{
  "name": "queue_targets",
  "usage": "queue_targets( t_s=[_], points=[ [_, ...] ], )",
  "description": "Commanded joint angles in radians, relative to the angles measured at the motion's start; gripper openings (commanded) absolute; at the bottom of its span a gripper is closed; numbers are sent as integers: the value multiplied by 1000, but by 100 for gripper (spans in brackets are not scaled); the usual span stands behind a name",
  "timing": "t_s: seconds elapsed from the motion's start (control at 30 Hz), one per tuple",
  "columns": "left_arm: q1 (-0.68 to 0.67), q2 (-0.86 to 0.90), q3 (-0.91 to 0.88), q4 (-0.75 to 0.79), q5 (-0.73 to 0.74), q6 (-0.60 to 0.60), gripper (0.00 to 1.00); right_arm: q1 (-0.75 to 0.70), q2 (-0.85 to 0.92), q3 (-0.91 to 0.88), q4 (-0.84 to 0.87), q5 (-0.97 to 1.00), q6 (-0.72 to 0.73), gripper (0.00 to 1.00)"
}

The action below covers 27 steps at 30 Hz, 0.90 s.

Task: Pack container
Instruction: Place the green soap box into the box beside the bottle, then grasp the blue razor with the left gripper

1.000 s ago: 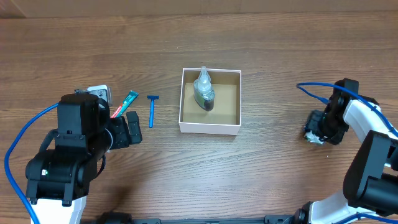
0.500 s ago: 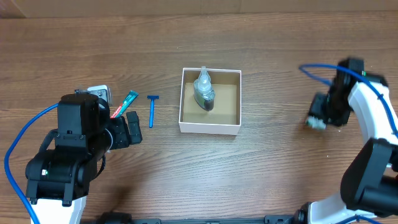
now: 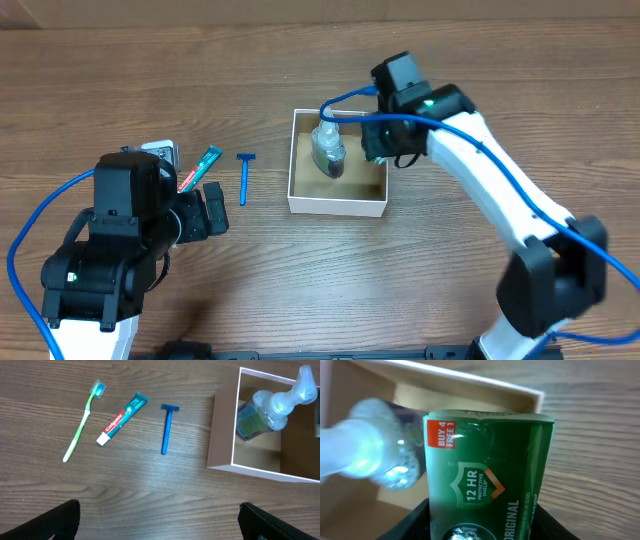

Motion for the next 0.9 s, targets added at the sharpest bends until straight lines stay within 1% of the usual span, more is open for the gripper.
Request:
queue_targets(
  t_s=[0.0, 0.03, 0.07, 0.1, 0.13, 0.17, 0.23, 0.27, 0.3, 0.33, 0.37, 0.43, 0.5, 0.6, 0.63, 0.67, 0.73, 0.77, 0.87],
  points=[
    [3, 3, 20, 3, -6, -6, 100, 4, 10, 8, 32, -9, 9, 27],
    [3, 3, 20, 2, -6, -6, 100, 4, 10, 8, 44, -9, 9, 33],
    [3, 3, 20, 2, -6, -6, 100, 4, 10, 8, 55, -9, 9, 48],
    [3, 3, 20, 2, -6, -6, 100, 4, 10, 8, 58, -9, 9, 60],
    [3, 3, 20, 2, -6, -6, 100, 4, 10, 9, 60, -9, 8, 77],
    [3, 3, 20, 2, -6, -6, 100, 4, 10, 9, 61, -8, 8, 85],
    [3, 3, 20, 2, -6, -6, 100, 2, -11, 23, 52, 32, 17, 97],
    [3, 3, 20, 2, -6, -5, 100, -6, -56, 42, 24, 96, 55, 99],
    [3, 3, 20, 2, -6, -6, 100, -22, -137, 51, -6, 192, 126, 100],
    [3, 3, 20, 2, -7, -5, 100, -40, -196, 51, -26, 243, 184, 100],
    [3, 3, 20, 2, -8, -5, 100, -79, -281, 51, -55, 272, 260, 100],
    [3, 3, 20, 26, -29, -5, 100, -166, -394, 48, -112, 273, 333, 100],
    [-14, 16, 20, 62, -34, 29, 100, -246, -459, 37, -173, 273, 335, 100],
    [-68, 152, 21, 90, -52, 3, 100, -329, -514, -85, -235, 226, 327, 100],
    [-74, 245, 21, 102, -48, -23, 100, -338, -522, -164, -222, 172, 327, 100],
    [-74, 317, 21, 122, -47, -28, 100, -338, -522, -207, -208, 143, 320, 100],
    [-74, 469, 21, 204, -48, -16, 100, -338, -521, -307, -159, 73, 269, 100],
    [-74, 512, 23, 227, -48, -8, 100, -338, -520, -324, -156, 69, 266, 100],
    [-74, 740, 29, 336, -20, 8, 100, -338, -520, -354, -158, 69, 209, 100]
  ],
)
